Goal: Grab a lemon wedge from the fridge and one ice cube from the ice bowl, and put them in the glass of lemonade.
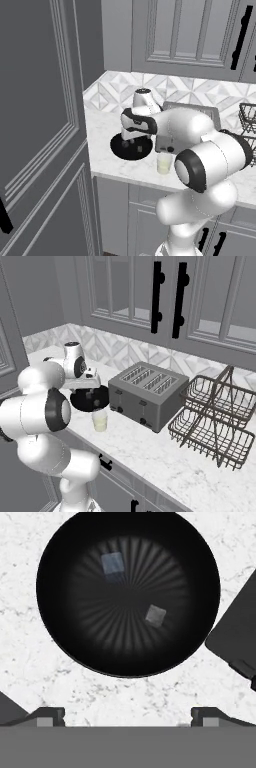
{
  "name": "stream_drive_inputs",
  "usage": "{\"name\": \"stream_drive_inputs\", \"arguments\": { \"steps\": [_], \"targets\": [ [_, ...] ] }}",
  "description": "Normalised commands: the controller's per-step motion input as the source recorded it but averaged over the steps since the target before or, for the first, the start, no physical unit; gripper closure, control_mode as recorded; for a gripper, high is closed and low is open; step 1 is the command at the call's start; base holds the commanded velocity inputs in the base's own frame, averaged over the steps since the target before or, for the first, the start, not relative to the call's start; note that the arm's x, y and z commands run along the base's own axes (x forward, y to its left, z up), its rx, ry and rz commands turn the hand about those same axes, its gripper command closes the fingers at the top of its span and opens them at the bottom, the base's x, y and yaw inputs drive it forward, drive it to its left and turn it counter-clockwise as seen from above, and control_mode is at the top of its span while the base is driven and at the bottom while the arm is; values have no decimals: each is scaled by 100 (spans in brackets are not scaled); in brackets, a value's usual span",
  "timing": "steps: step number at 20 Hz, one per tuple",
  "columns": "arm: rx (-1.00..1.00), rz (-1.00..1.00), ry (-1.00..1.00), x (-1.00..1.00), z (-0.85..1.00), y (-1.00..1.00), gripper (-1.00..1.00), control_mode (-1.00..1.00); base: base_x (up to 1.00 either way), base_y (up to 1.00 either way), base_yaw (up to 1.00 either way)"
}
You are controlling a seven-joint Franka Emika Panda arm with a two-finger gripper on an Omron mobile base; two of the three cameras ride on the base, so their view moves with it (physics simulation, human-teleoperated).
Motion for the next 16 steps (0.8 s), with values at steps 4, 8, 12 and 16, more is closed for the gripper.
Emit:
{"name": "stream_drive_inputs", "arguments": {
  "steps": [4, 8, 12, 16],
  "targets": [
    [0, 0, 0, 31, -3, 0, -100, -100, 0, 0, 0],
    [0, 0, 0, 49, -1, 0, -100, -100, 0, 0, 0],
    [-1, 0, 6, 75, 0, 0, -100, -100, 0, 0, 0],
    [0, 0, 9, 33, -15, 0, -100, -100, 0, 0, 0]
  ]
}}
